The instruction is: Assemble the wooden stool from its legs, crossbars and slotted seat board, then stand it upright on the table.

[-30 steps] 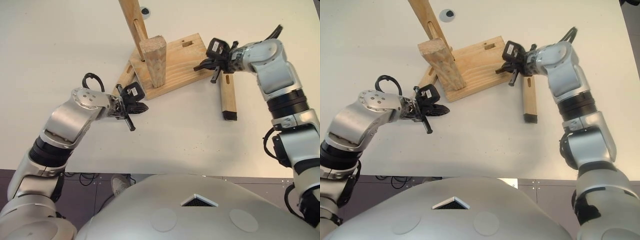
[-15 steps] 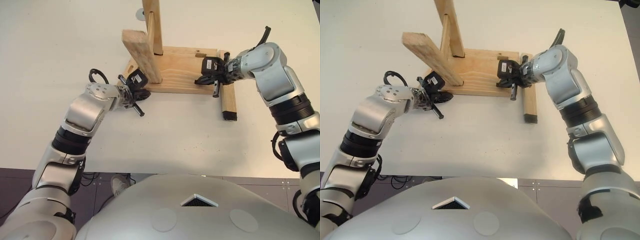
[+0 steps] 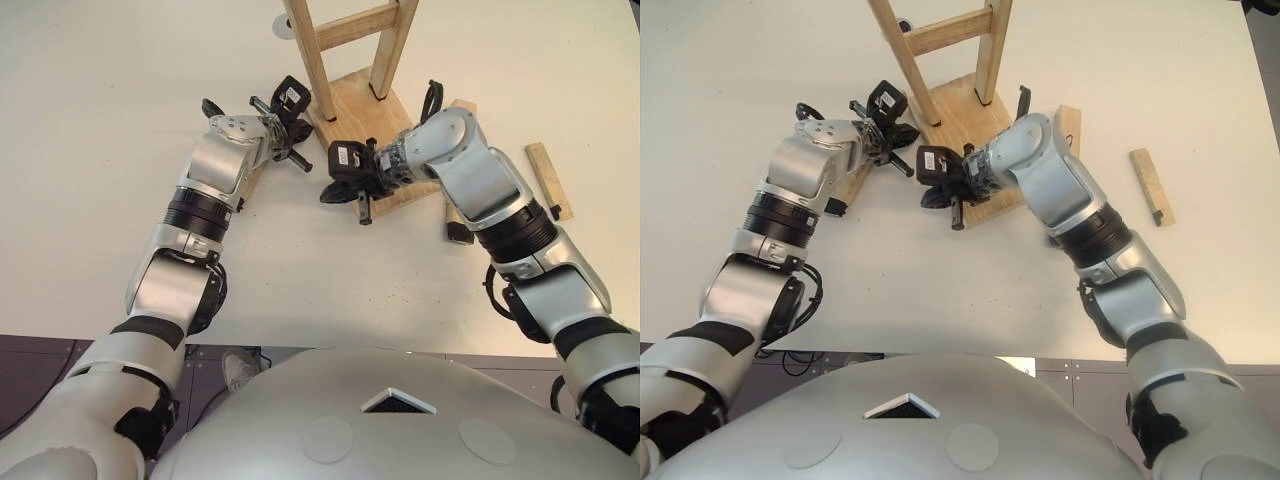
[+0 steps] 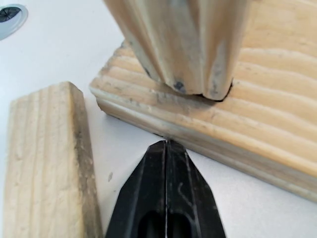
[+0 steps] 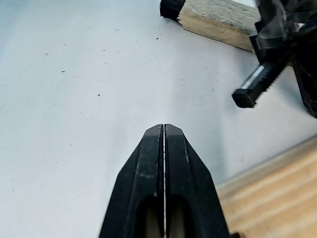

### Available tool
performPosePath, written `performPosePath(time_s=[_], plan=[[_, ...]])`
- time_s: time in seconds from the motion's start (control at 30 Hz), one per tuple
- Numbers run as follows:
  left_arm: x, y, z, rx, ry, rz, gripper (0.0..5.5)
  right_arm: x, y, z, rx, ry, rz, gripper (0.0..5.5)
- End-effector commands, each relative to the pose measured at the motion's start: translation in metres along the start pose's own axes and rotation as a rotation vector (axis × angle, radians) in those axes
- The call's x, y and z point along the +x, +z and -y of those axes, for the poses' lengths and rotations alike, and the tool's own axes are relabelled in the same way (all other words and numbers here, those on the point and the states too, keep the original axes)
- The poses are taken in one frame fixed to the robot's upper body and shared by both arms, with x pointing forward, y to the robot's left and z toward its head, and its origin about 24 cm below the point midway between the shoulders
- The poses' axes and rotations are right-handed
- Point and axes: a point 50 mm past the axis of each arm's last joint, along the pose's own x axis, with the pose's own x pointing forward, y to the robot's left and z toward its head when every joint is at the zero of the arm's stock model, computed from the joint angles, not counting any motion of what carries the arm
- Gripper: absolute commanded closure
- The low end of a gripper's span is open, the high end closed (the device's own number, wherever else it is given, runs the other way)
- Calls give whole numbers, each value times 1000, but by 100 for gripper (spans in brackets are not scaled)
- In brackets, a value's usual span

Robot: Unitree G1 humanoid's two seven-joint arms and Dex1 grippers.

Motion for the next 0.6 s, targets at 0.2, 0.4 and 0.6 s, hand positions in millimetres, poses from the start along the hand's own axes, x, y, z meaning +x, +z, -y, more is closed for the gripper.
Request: performPosePath(time_s=[0.2, 0.4, 0.6], plan=[[-21, -24, -4, -19, 19, -48, 550, -89, -16, 69, 63, -589, -25, 549], [-35, -18, 12, -53, -10, -13, 550, -74, -78, 52, 121, -530, -218, 549], [-16, -10, 32, -73, -62, -3, 550, -76, -74, 58, 116, -586, -174, 549]])
